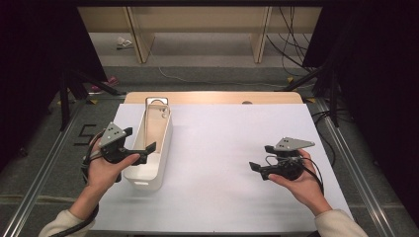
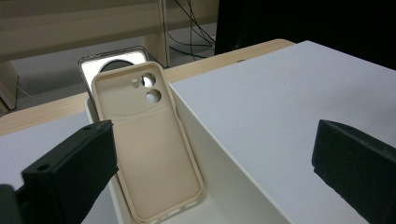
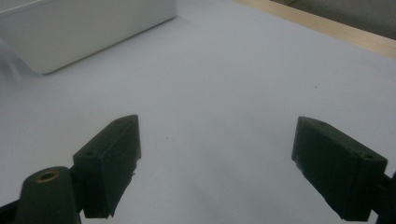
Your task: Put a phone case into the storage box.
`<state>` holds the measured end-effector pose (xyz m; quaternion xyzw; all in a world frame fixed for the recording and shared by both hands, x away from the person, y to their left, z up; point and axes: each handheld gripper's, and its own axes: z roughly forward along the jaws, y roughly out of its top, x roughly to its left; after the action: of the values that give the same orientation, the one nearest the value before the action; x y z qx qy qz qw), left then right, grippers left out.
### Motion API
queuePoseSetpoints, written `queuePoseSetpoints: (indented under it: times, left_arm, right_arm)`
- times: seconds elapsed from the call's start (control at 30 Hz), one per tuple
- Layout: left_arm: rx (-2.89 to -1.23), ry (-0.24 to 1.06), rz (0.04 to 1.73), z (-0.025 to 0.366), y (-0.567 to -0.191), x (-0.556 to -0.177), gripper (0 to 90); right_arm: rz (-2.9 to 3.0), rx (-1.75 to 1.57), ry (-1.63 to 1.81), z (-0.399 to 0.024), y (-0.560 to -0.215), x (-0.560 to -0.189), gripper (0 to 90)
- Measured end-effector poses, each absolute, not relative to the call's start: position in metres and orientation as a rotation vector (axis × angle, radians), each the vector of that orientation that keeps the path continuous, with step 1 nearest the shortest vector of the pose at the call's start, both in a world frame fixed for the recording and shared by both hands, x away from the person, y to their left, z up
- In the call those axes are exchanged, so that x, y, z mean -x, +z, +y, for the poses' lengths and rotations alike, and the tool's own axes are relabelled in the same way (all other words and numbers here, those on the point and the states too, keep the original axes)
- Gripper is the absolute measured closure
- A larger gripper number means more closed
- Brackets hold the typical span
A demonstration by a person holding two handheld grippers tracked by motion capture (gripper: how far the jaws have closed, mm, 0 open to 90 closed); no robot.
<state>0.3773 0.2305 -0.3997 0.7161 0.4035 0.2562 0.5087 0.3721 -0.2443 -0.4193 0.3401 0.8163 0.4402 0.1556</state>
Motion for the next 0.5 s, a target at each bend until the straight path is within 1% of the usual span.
queuePoseSetpoints:
  times: [0.5]
  left_arm:
    - [-1.727, 0.641, 0.94, 0.231, -0.407, -0.359, 0.0]
  right_arm:
    - [2.342, -0.968, 1.26, -0.244, -0.419, -0.372, 16.3]
